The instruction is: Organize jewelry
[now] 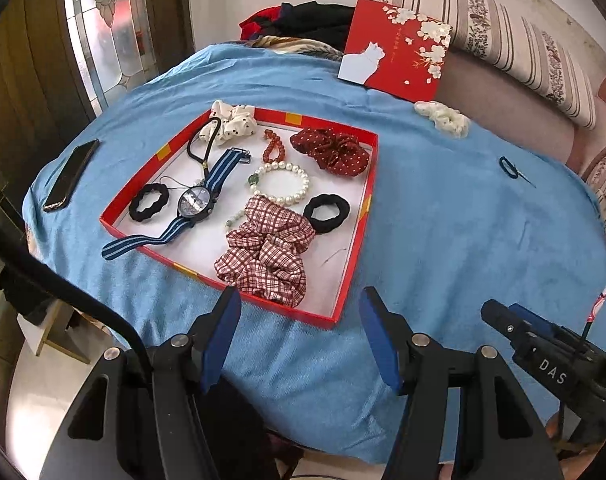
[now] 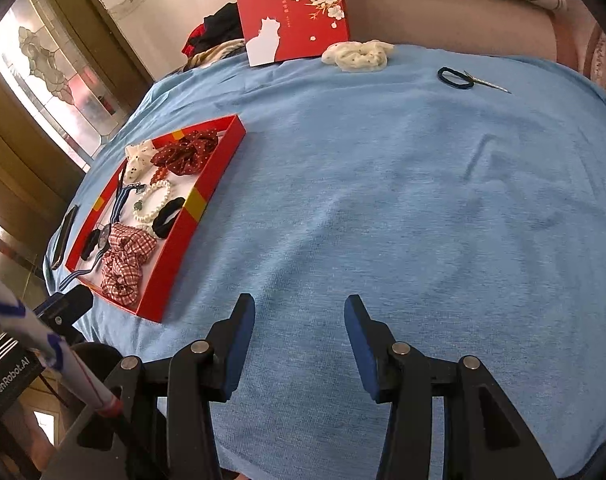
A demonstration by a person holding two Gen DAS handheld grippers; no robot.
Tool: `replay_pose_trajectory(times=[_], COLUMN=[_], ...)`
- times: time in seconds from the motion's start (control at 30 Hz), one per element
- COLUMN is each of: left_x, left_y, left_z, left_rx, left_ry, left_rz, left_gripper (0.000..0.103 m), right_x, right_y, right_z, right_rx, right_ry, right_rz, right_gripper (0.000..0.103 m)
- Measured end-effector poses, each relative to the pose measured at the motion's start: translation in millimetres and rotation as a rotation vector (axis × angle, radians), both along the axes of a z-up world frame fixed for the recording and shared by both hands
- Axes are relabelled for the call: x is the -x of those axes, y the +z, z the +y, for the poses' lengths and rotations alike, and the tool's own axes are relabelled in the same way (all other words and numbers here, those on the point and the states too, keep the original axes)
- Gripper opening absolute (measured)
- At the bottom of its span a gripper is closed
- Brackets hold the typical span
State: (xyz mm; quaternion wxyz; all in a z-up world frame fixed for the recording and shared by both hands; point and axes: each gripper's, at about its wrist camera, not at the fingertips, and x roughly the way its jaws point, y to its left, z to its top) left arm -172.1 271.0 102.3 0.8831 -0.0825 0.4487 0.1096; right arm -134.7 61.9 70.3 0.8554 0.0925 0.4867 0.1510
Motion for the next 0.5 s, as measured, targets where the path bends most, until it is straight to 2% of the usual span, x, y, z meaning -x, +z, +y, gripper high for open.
replay_pose_trajectory(times=[0.5], left_x=[-5.9], left_y=[-15.0], left_z=[17.2], left_rx=[0.042], left_ry=[0.029], left_rz=[0.038], left_gripper=[0.062], right_x=[-15.7], right_y=[8.9], right_z=[42.0], right_rx=[0.049], right_ry=[0.074], right_rz=[-0.01], right_gripper=[0.051])
